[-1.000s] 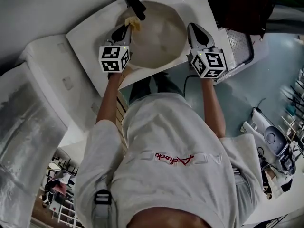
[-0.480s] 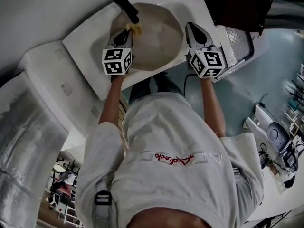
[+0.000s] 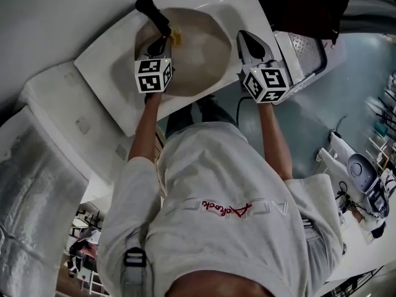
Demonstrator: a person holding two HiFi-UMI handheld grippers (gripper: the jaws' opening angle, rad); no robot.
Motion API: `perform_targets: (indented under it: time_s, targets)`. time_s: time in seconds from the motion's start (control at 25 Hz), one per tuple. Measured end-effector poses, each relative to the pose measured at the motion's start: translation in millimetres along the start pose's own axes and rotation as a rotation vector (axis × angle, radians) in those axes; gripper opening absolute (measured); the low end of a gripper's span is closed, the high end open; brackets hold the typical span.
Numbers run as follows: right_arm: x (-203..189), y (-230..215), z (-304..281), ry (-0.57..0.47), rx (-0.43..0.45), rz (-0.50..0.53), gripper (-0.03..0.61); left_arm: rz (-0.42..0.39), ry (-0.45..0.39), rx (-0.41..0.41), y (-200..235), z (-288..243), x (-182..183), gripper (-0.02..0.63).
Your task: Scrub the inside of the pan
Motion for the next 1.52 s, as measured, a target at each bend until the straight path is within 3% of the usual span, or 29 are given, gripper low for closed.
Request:
perform_targets:
  time_s: [0.32,0.56,0.96,1.36,1.44,1.52]
  targets:
    - [-7,-12,3,0.023,-0.016,-0.004,0.006,0.024,-0.008,0.052,8,-20,3,0.021]
    - [-9,-19,5,0.029,-0.028,-0.012,0.006,0.001,-0.006,0.029,-6,-32,6,0.021]
    - [-21,-23,11,0.045,-0.032,-0.034,0.006,-0.092,0.009,-0.068,-58,-50,6,0.021]
    - [-42,-1,5,0.091,0.045,-0.082,0.008,-0.161,0.035,-0.175,-106,-50,-6,0.021]
    - [-47,3,2,0.098,0.077,-0.106,0.099,-0.165,0.035,-0.173,-106,-48,-7,0.021]
    - [-50,7,0,0.109,0.105,-0.126,0.128,-0.153,0.037,-0.159,-99,-44,-8,0.021]
Point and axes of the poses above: the fingertips, and each gripper's own axes: z backward along the fingers, y to its left, x out of its top, the point moved 1 cm from there along z, backward along the fingers, and after that the axes turned 5 degrees about x, right-handed, at the moved point
